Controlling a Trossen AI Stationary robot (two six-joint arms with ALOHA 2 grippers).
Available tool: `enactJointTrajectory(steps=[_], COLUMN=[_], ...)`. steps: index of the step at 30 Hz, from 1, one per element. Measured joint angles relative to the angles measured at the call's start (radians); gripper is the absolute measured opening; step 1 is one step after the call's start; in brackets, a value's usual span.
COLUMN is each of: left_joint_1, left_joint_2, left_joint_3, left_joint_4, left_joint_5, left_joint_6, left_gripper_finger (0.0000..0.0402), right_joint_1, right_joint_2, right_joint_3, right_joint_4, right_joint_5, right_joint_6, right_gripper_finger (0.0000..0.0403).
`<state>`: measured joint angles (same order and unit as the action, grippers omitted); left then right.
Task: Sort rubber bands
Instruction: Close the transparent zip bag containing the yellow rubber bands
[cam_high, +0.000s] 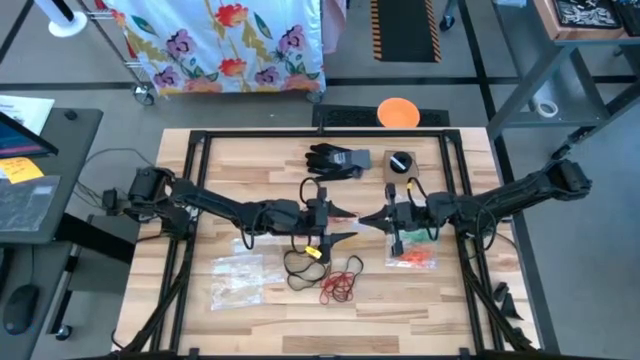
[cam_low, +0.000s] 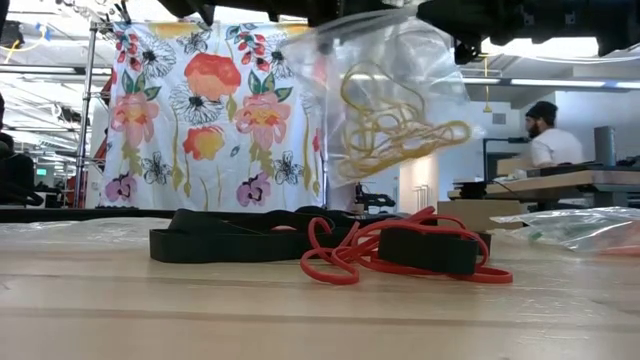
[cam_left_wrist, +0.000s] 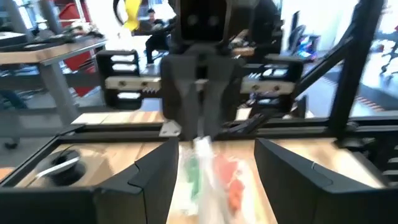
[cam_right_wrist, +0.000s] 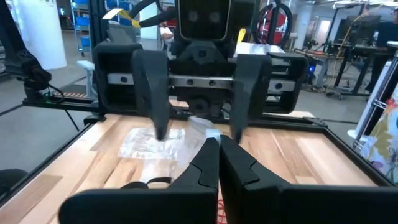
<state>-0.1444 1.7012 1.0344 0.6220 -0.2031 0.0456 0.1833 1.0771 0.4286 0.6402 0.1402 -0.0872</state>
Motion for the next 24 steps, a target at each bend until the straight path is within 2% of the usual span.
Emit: enactJointTrajectory(steps=[15, 24], left_joint_1=[0.002, 0.002], left_joint_2=[0.001, 0.001], left_joint_3=[0.0, 0.0], left_joint_4=[-0.004, -0.004], left_joint_5=[-0.02, -0.032], left_joint_6=[-0.008, -0.016], left_gripper_finger=[0.0206, 0.0158], right_joint_1=[-0.002, -0.002], right_joint_2=[0.0, 0.0], right_joint_3=[0.0, 0.0], right_joint_4=[0.005, 0.004], right_joint_5=[-0.004, -0.003], right_joint_6=[-0.018, -0.018], right_gripper_finger=[0.0, 0.0])
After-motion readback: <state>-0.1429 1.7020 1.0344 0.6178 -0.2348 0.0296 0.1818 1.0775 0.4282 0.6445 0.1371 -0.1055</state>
